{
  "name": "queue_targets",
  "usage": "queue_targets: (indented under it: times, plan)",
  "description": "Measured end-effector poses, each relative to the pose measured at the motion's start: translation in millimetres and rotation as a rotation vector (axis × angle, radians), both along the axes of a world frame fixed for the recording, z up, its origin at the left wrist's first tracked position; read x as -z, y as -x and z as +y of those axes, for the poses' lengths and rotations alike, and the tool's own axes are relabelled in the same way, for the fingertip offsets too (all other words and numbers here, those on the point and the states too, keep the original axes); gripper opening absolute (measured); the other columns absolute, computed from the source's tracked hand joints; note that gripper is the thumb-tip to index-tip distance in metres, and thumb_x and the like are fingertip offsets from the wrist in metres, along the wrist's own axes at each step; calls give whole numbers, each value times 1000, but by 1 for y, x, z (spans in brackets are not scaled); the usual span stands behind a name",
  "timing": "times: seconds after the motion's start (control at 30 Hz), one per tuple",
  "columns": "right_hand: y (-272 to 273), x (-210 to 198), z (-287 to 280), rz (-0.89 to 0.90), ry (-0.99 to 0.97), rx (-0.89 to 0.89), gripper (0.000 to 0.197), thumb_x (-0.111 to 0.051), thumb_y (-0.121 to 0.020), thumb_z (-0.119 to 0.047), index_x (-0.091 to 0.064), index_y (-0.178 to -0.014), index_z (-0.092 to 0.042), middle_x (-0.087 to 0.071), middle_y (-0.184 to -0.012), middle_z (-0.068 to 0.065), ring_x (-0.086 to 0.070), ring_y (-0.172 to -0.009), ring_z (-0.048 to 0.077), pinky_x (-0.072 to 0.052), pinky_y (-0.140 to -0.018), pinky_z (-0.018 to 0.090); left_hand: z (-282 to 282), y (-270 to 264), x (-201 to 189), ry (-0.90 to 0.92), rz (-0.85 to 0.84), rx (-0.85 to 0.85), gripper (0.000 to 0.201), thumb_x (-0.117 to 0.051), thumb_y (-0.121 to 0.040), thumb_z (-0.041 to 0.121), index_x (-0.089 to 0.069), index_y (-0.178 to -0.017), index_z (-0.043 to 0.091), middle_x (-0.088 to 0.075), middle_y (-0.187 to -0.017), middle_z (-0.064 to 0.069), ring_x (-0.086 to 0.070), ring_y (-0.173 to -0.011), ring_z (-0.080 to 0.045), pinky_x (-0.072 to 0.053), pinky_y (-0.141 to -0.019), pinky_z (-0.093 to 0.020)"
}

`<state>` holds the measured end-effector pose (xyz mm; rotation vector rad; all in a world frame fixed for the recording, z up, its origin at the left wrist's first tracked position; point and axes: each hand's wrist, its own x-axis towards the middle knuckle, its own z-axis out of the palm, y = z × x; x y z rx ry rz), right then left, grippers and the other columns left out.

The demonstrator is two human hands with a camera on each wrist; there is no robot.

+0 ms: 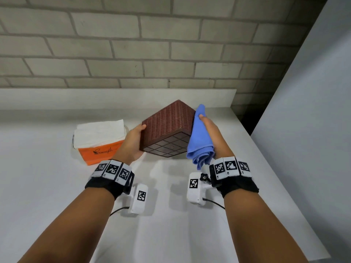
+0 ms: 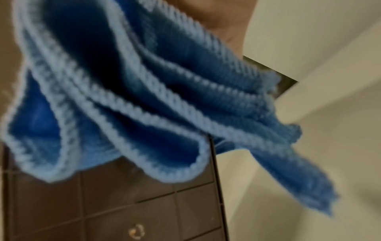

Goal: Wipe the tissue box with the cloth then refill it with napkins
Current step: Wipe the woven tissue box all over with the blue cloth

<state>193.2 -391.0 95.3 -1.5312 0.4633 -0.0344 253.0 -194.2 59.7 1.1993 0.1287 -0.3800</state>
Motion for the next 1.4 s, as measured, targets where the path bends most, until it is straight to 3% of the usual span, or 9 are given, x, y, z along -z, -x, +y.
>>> queue_targets:
  times: [0.1,0.2,0.37,0.53,0.7,0.8,1.07,1.2,1.4]
  plan:
    - [-9,-15,10,-96,160,-1,50,-42,-98,-38,-42,-140,-11,-55,-130,11,-57,-109,24,-48,-81,28,-8,4,-7,-242,-100,54,66,-40,-94,53,-20,-151,27,-41,-138,9,-46,-122,-11,-37,-106,-30]
    - [-2,-15,16,-155,317,-6,55,-40,-99,-37,-29,-150,-19,-43,-149,5,-48,-131,23,-39,-102,30,-15,9,-14,-329,-73,202,125,-52,-49,91,-21,-150,25,-46,-144,6,-51,-123,-11,-46,-92,-30]
    - [2,-20,22,-209,503,-5,58,-38,-100,-36,-20,-153,-19,-41,-151,7,-42,-136,25,-34,-109,32,-20,19,-28,-342,-88,264,60,-26,-81,76,-52,-119,37,-60,-111,11,-55,-106,-12,-40,-99,-47]
    - [3,-21,29,-180,739,-55,60,-36,-100,-38,-16,-153,-19,-44,-145,12,-47,-129,31,-38,-103,36,-13,23,-12,-260,-69,310,93,-46,-53,84,-47,-132,36,-59,-127,4,-55,-116,-21,-42,-96,-56]
    - [10,-11,50,-106,1134,-39,63,-30,-99,-40,-10,-153,-15,-19,-156,20,-24,-142,37,-25,-115,44,-20,24,-8,-236,-83,188,74,-56,-58,67,-55,-121,28,-64,-102,1,-58,-89,-16,-46,-68,-32]
    - [11,-6,56,-139,1225,-78,67,-30,-98,-47,-7,-154,-18,-6,-160,19,-7,-148,36,-15,-120,45,-19,23,-1,-222,-79,178,71,-57,-56,70,-63,-114,29,-67,-117,-9,-61,-106,-30,-49,-83,-44]
    - [11,-19,45,-127,883,-79,73,-38,-96,-51,-4,-154,-23,-27,-154,11,-42,-133,32,-40,-101,39,-17,25,6,-164,-189,120,83,-56,-58,63,-51,-131,24,-63,-115,-1,-56,-106,-24,-48,-73,-34]
    - [5,-21,32,-78,433,-82,60,-39,-96,-48,-31,-148,-18,-47,-145,9,-48,-128,27,-39,-108,39,-12,24,13,-107,-215,102,80,-59,-63,58,-49,-133,21,-59,-131,-10,-51,-124,-34,-41,-104,-53]
    - [5,-16,21,39,-86,-122,64,-42,-90,-61,-57,-125,-10,-67,-117,16,-64,-110,30,-46,-104,45,-8,26,14,-41,-222,164,85,-60,-64,53,-43,-138,16,-52,-138,-17,-44,-130,-39,-33,-108,-61]
